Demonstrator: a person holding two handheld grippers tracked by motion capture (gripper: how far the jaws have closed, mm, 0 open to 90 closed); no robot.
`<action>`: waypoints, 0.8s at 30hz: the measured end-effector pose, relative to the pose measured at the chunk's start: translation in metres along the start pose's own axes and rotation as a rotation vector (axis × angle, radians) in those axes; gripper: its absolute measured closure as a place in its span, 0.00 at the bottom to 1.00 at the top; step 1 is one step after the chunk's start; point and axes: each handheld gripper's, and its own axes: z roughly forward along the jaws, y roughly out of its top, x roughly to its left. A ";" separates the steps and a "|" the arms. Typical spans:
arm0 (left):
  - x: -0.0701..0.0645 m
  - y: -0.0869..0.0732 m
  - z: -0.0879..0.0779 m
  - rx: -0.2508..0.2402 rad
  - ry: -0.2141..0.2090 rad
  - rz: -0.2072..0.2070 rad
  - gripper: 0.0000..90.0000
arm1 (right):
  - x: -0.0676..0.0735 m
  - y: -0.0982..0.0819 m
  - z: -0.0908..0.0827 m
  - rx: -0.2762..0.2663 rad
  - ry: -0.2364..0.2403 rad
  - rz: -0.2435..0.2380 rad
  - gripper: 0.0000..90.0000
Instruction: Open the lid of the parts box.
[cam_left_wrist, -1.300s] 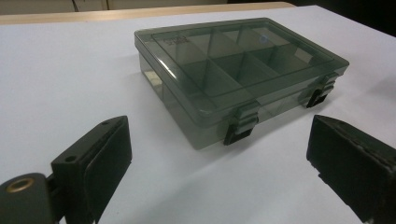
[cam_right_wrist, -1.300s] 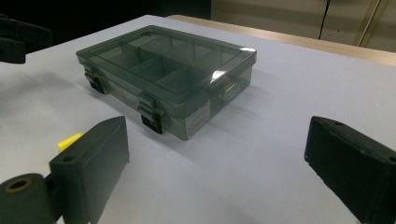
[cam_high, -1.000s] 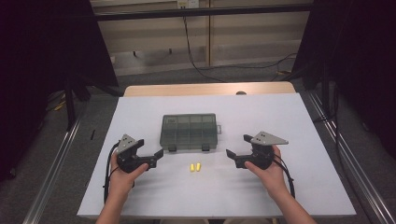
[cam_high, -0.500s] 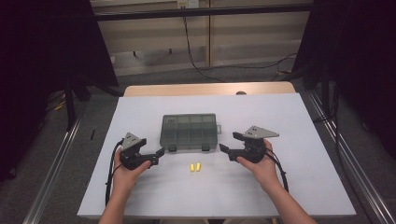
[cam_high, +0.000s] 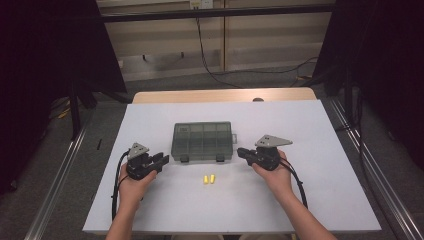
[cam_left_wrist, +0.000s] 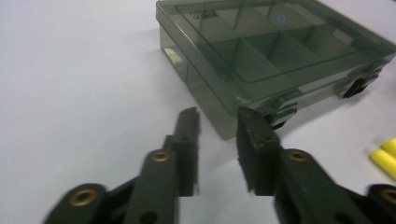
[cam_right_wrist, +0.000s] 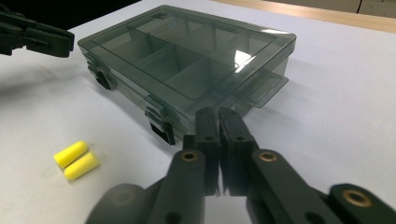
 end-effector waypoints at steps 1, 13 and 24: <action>0.001 0.000 0.000 -0.001 -0.007 -0.006 0.86 | 0.000 0.000 0.000 0.009 0.000 0.000 1.00; -0.001 0.005 0.004 0.059 -0.047 0.020 1.00 | 0.003 -0.001 0.006 0.033 -0.010 -0.025 1.00; -0.001 0.005 0.008 0.070 -0.056 0.040 1.00 | 0.002 -0.003 0.010 0.051 -0.032 -0.024 1.00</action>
